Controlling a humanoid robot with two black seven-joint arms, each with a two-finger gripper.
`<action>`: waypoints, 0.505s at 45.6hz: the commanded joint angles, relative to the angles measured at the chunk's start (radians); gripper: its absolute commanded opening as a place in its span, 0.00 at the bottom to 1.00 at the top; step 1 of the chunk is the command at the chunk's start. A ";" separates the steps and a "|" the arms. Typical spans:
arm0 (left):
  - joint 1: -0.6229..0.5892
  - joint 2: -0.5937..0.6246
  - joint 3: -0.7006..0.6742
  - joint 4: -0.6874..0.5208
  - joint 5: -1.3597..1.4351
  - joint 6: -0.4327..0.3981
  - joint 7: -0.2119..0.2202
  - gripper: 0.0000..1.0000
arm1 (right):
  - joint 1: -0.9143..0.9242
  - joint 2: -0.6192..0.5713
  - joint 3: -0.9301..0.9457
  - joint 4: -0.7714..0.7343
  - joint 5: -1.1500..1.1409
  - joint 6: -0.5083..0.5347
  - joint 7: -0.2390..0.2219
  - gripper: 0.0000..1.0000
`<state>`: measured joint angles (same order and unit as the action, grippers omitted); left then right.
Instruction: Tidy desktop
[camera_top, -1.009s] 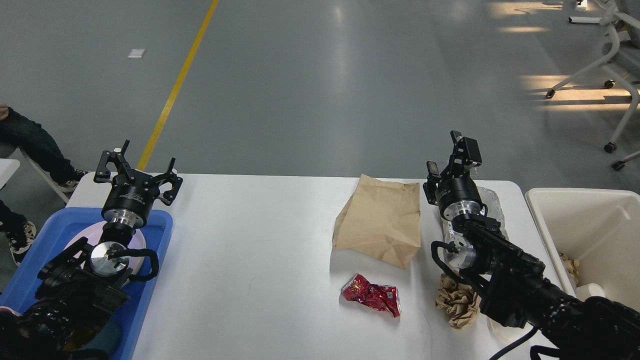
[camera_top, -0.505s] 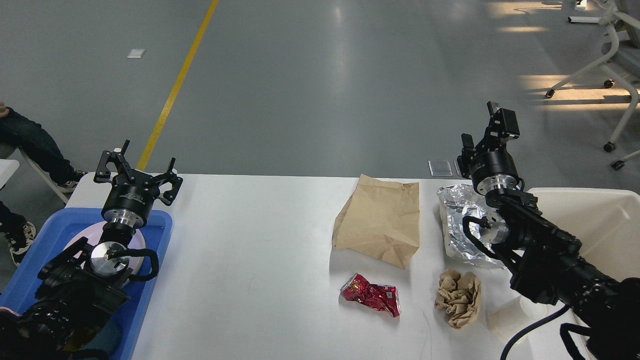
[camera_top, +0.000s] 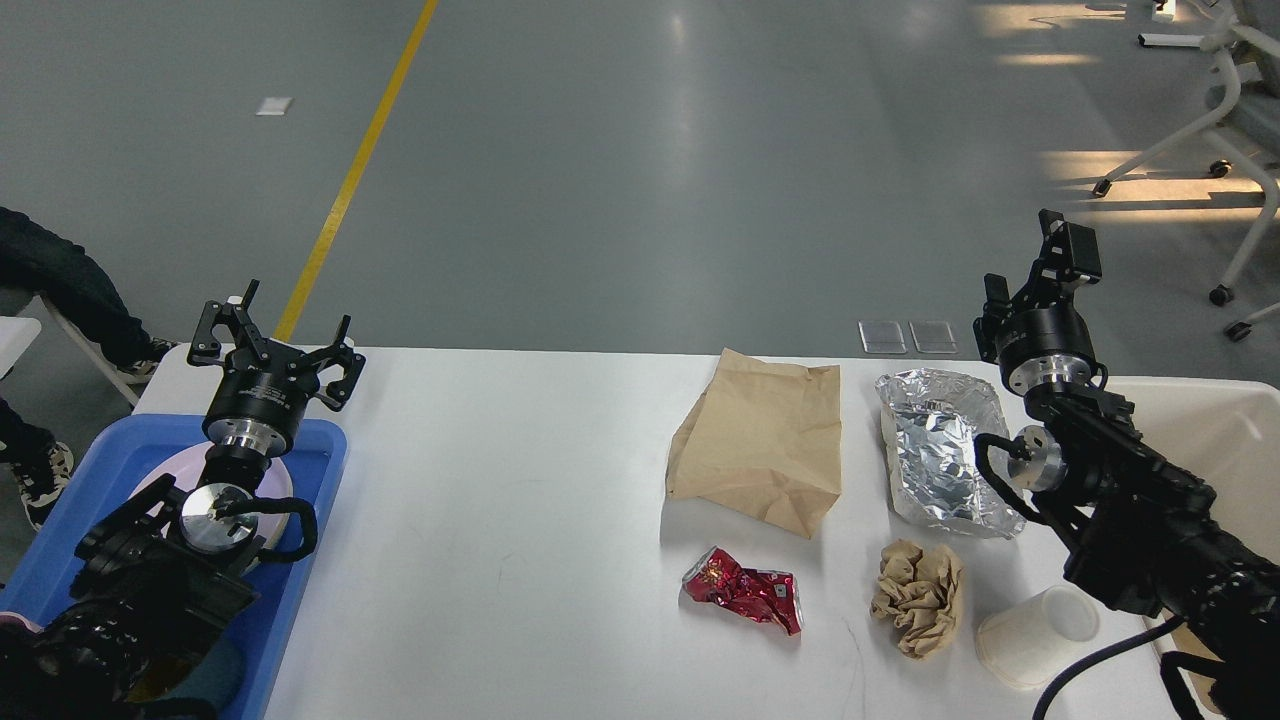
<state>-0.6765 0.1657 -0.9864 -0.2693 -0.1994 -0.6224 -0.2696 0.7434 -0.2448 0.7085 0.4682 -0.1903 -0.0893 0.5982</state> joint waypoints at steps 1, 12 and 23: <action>0.000 0.000 0.000 -0.001 0.000 0.001 0.001 0.97 | 0.014 0.004 -0.001 0.010 -0.001 0.000 0.003 1.00; 0.000 0.000 0.000 -0.001 0.000 0.001 0.000 0.97 | 0.039 -0.008 0.008 0.012 -0.001 0.000 0.005 1.00; 0.001 0.000 0.000 0.001 0.000 0.000 0.000 0.97 | 0.022 -0.090 0.003 0.024 -0.005 0.052 0.008 1.00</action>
<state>-0.6765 0.1657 -0.9864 -0.2697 -0.1994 -0.6223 -0.2699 0.7766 -0.2986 0.7113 0.4861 -0.1946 -0.0796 0.6051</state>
